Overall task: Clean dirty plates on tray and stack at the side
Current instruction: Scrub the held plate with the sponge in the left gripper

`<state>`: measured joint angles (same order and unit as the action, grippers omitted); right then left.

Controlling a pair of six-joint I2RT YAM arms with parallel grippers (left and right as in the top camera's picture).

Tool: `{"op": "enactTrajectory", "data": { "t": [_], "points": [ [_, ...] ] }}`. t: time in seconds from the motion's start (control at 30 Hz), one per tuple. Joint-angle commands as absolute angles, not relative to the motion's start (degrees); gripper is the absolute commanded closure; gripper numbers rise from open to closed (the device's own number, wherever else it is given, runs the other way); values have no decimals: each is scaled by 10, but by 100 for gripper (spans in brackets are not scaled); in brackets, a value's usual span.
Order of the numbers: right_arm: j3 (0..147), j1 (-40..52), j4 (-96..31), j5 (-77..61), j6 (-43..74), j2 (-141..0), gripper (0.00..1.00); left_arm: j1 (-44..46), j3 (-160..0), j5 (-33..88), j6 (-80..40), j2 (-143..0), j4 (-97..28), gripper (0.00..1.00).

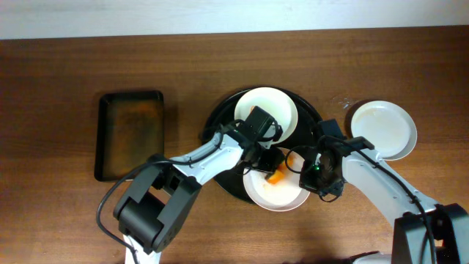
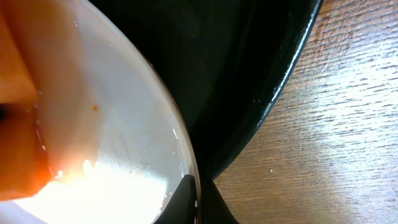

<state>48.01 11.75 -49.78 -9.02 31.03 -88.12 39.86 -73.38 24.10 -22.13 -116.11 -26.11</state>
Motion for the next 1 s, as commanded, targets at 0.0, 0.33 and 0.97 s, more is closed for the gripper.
{"op": "enactTrajectory", "data": {
  "t": [0.0,0.33,0.97],
  "points": [
    [474,116,-512,-55,302,-888,96,371,-722,166,-196,-1167,-284,100],
    [474,116,-512,-53,302,-888,96,355,-722,171,-166,-1048,-347,100],
    [474,116,-508,-53,302,-888,96,432,-721,187,-173,-1081,-304,100]
  ]
}}
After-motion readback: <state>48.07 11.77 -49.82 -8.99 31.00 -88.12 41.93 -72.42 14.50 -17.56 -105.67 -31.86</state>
